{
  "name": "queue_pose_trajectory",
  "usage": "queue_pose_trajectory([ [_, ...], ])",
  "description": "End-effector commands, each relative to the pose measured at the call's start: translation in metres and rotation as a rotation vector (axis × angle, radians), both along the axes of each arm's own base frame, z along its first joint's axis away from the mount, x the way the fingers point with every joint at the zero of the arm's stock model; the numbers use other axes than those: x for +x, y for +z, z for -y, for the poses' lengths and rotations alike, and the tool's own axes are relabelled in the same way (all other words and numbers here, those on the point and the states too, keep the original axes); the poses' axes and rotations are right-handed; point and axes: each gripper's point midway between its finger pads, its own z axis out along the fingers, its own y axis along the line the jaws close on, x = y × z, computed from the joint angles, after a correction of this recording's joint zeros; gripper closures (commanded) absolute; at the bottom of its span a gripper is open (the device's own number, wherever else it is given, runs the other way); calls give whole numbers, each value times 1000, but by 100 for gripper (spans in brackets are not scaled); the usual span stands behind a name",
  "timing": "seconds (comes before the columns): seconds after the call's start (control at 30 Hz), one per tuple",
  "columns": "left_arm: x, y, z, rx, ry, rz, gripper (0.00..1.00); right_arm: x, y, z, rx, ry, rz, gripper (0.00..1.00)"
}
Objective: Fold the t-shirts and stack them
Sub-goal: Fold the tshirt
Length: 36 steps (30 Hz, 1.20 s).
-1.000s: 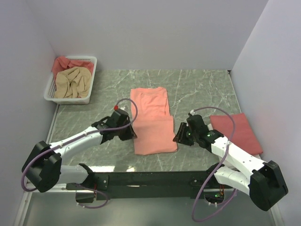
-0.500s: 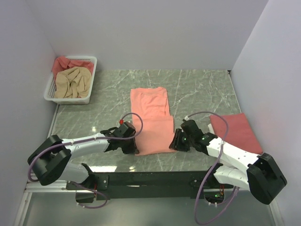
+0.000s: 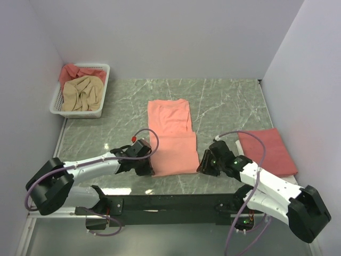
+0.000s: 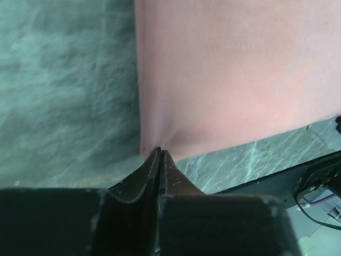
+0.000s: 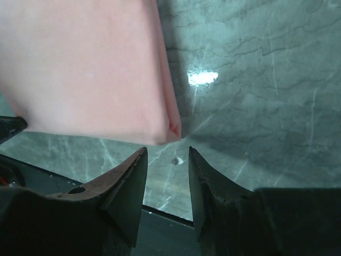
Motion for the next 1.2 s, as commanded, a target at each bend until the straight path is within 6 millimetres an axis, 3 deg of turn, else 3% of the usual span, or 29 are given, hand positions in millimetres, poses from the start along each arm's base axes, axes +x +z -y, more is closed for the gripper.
queue_pose_trajectory([
  [0.0, -1, 14, -10, 32, 15, 19, 91, 2, 8, 8, -10, -45, 37, 56],
  [0.17, -5, 33, -16, 6, 46, 31, 78, 4, 9, -1, 41, -37, 46, 55],
  [0.27, -12, 27, -22, 8, 62, 17, 73, 4, 5, -6, 63, -31, 41, 55],
  [0.57, -14, 16, -6, -140, 67, 28, 57, 2, -6, -4, 62, -59, 18, 57],
  [0.77, -5, 16, -2, -171, 89, 72, 57, 4, -9, 0, 80, -111, 42, 57],
  [1.17, -7, -6, -6, -139, 130, 28, 64, 13, -1, 2, 120, -182, 96, 57],
])
